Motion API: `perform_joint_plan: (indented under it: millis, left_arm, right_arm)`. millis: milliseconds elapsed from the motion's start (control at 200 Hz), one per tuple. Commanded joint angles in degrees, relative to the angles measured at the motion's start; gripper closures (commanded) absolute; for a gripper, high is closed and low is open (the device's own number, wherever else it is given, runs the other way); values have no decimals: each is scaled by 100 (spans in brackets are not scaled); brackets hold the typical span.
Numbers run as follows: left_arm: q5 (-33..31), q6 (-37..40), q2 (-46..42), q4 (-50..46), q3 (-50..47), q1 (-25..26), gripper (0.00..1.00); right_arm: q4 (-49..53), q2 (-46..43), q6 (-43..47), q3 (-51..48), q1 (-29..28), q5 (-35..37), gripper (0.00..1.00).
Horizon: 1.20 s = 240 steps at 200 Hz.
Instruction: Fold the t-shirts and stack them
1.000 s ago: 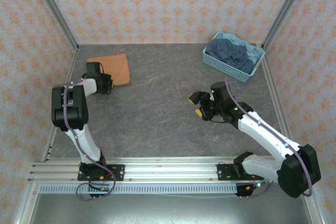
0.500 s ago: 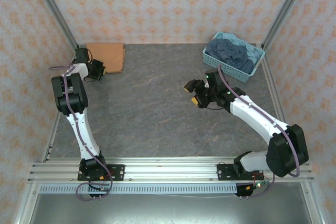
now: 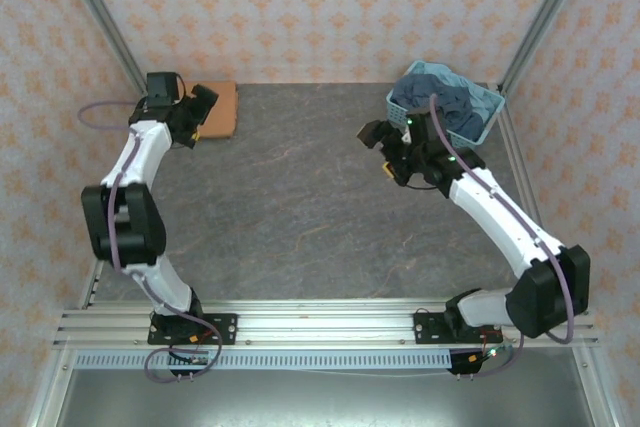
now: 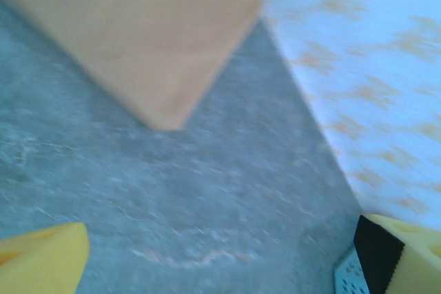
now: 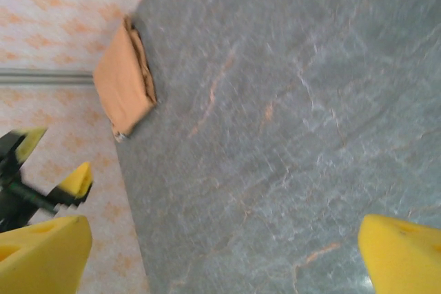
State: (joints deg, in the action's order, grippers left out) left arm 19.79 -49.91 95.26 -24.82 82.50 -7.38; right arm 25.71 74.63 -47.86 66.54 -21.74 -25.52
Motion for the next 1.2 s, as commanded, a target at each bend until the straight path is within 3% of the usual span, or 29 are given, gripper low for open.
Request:
perform_joint_plan:
  millis: [0, 125, 210, 275, 325, 385, 440, 525, 590, 726, 936, 1026, 1196]
  left_arm:
    - [-1176, 616, -820, -710, -337, 213, 0]
    - [-2302, 996, -1661, -1192, -525, 456, 0]
    - [-3186, 1054, -2387, -1223, -979, 717, 0]
    - [-3890, 861, -2891, -1327, -1389, 895, 0]
    - [-3899, 720, -3255, -1191, -1845, 917, 0]
    - [-3539, 1101, -3756, -209, -2754, 941, 0]
    - [-3819, 1266, -4124, 249, -3398, 999, 0]
    - [-4282, 2140, -4384, 513, -4149, 1019, 0]
    - [-4068, 2865, -4487, 1117, -4649, 1019, 0]
    - [-3875, 3837, -4369, 2722, -5602, 1010, 0]
    - [-3743, 4019, -2600, 4539, -5775, 941, 0]
    - [-3559, 4032, -1915, 4715, -5421, 760, 0]
    - [-3149, 4221, -1166, 4998, -4955, 567, 0]
  right_arm:
    - [121, -581, 526, 304, 145, 541, 1]
    - [826, -954, 854, 718, 167, 1512, 1]
    - [1532, -1073, 950, 876, 168, 2602, 1]
    - [1509, -1331, 1198, 507, 182, 3390, 1]
    - [1218, -1620, 1435, -16, 282, 3734, 1]
    - [599, -2027, 1639, -834, 414, 4161, 1]
    - [-77, -2416, 1868, -1712, 411, 4740, 1]
    - [-1146, -2815, 2512, -2810, 408, 5284, 1]
    - [-1491, -2746, 2986, -3229, 430, 5562, 1]
    - [-2182, -2194, 3530, -3735, 586, 5530, 1]
    - [-3231, -967, 4145, -3539, 1025, 5080, 1]
    - [-3557, -350, 4134, -3508, 1357, 4835, 0]
    - [-5347, 392, 4320, -3891, 1685, 4288, 1]
